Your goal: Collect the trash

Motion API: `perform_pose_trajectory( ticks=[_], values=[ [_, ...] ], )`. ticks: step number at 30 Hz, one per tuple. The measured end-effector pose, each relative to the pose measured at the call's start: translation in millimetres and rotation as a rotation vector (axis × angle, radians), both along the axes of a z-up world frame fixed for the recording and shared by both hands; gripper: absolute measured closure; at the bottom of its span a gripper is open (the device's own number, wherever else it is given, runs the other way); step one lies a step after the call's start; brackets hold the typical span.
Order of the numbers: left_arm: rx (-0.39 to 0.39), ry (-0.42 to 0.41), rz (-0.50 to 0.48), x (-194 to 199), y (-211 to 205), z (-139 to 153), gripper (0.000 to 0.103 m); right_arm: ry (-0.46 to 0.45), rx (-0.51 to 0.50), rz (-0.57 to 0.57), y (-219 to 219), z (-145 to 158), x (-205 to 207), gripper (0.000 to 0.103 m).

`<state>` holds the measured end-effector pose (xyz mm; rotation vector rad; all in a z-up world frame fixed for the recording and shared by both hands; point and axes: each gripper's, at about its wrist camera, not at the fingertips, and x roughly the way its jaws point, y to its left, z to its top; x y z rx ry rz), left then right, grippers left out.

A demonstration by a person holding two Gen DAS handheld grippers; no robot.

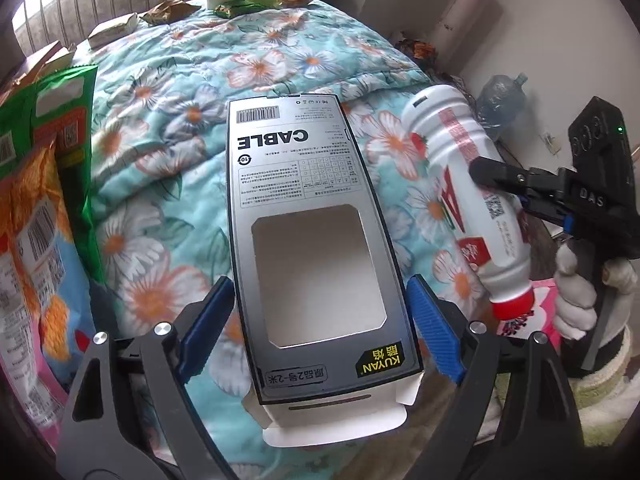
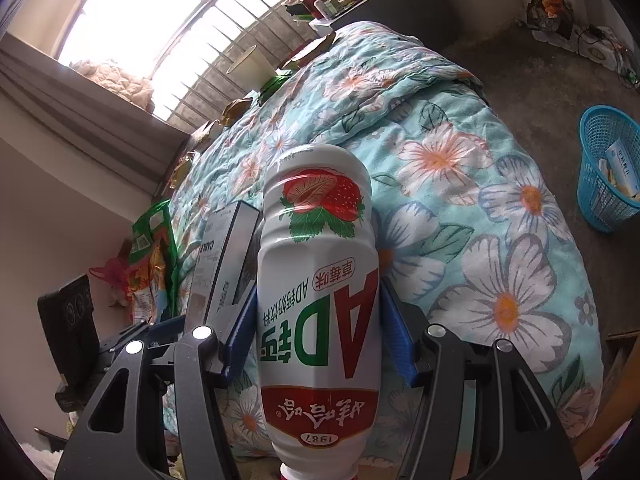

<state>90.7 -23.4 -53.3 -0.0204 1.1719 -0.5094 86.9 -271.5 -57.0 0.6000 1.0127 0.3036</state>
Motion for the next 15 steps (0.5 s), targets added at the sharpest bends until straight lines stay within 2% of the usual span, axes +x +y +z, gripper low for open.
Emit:
perform_pose_trajectory(
  ticks=[3,6,12,15],
  values=[
    [-0.089,0.023,0.034,-2,6,6,0.015,0.003,0.000,-0.005,-1,0,1,0.046],
    [-0.105,-0.004,0.061,2,6,11,0.015,0.004,-0.005,-0.009,0,1,1,0.046],
    [0.019,-0.106,0.062,17,-19,16,0.015,0.007,-0.015,-0.022,1,2,-1,0.046],
    [0.075,-0.121,0.066,25,-30,10,0.015,0.011,-0.021,-0.027,2,2,0,0.046]
  ],
)
